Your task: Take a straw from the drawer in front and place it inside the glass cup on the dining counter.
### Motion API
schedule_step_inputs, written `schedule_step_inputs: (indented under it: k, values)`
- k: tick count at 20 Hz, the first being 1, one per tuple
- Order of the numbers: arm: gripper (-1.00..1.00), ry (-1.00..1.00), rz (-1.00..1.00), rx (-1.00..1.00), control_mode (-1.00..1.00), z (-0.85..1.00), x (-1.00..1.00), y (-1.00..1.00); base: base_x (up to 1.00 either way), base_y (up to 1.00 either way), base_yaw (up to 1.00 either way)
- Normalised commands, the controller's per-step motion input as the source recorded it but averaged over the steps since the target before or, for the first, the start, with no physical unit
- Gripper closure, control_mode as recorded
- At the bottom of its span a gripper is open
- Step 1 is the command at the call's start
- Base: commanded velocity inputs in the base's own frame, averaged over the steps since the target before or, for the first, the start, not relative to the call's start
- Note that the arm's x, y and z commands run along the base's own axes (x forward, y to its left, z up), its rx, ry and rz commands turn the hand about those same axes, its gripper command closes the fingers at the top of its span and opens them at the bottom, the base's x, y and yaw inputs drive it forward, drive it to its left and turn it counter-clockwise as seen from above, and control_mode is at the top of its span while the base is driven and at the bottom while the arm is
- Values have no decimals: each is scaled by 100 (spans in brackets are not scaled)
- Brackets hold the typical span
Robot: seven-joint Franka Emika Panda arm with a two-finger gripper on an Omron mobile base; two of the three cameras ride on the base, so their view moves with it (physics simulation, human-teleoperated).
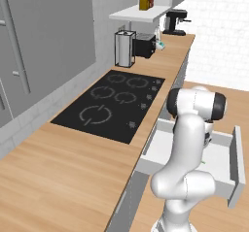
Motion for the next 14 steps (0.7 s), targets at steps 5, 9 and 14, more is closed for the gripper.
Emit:
schedule_step_inputs:
  k: [5,9,14]
  values:
    - [-100,0,0,0,-100,-20,13,-2,0,0,0]
    - [-100,0,0,0,-100,-24,10,0,0,0,0]
    - [-100,0,0,0,-100,-24,8,0,0,0,0]
